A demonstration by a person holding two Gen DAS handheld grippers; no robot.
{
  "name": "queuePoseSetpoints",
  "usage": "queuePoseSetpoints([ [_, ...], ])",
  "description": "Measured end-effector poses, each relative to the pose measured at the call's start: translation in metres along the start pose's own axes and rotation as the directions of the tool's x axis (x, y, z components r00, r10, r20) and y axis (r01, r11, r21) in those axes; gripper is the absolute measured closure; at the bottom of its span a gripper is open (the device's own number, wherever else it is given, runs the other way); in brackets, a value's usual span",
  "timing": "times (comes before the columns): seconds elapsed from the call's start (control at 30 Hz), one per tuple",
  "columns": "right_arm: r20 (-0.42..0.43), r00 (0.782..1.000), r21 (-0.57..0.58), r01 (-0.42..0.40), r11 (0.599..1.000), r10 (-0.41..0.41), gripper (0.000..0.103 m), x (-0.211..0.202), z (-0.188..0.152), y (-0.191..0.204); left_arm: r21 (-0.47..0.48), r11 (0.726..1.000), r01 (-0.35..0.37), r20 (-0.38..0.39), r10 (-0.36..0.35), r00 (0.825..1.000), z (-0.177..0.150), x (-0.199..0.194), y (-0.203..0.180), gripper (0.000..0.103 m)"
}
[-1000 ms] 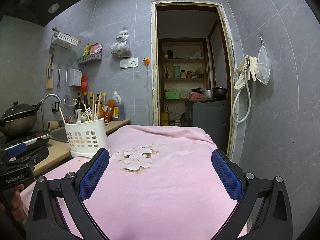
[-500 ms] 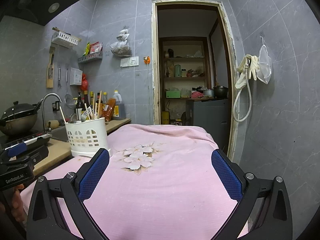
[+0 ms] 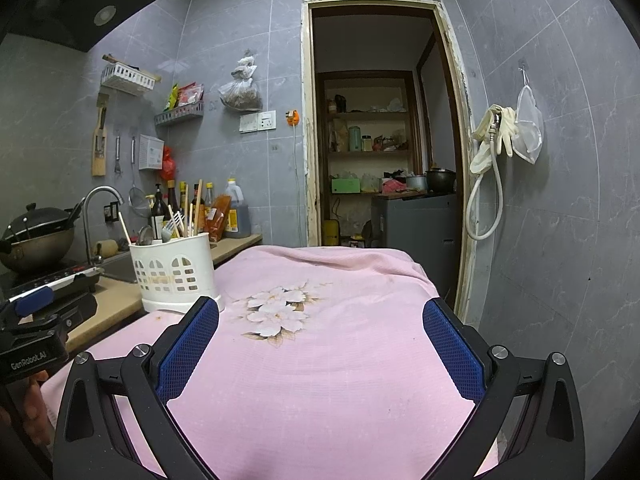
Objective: Organize utensils
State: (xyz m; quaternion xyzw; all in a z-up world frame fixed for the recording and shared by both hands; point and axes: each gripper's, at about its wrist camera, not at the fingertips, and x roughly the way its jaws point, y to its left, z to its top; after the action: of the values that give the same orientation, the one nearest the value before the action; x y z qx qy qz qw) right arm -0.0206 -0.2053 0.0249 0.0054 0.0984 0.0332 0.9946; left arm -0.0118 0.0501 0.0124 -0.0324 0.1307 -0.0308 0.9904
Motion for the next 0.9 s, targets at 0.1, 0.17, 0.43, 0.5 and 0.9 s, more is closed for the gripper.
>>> queuePoseSetpoints([
  [0.1, 0.001, 1.000, 0.001, 0.001, 1.000, -0.001, 0.000, -0.0001, 0.0000, -0.0002, -0.001, 1.000, 0.001, 0.000, -0.001, 1.000, -0.0001, 0.0001, 0.0005, 0.004],
  [0.17, 0.000, 1.000, 0.001, 0.001, 1.000, -0.001, 0.000, 0.0000, -0.0003, -0.0007, 0.000, 1.000, 0.001, 0.000, -0.001, 1.000, -0.0001, 0.0000, 0.0003, 0.004],
  [0.43, 0.000, 1.000, 0.002, 0.001, 1.000, -0.001, 0.000, -0.0008, -0.0006, -0.0004, -0.001, 1.000, 0.001, 0.000, -0.001, 1.000, -0.0003, 0.0001, 0.0000, 0.004],
  [0.5, 0.000, 1.000, 0.002, 0.002, 1.000, -0.002, 0.000, -0.0006, -0.0005, -0.0003, -0.001, 1.000, 0.001, 0.000, -0.001, 1.000, -0.0004, 0.0001, -0.0001, 0.004],
  [0.9, -0.003, 1.000, 0.004, 0.002, 1.000, -0.002, 0.000, -0.0013, -0.0016, -0.0004, 0.000, 1.000, 0.000, 0.000, 0.000, 1.000, -0.0004, 0.0002, -0.0007, 0.004],
])
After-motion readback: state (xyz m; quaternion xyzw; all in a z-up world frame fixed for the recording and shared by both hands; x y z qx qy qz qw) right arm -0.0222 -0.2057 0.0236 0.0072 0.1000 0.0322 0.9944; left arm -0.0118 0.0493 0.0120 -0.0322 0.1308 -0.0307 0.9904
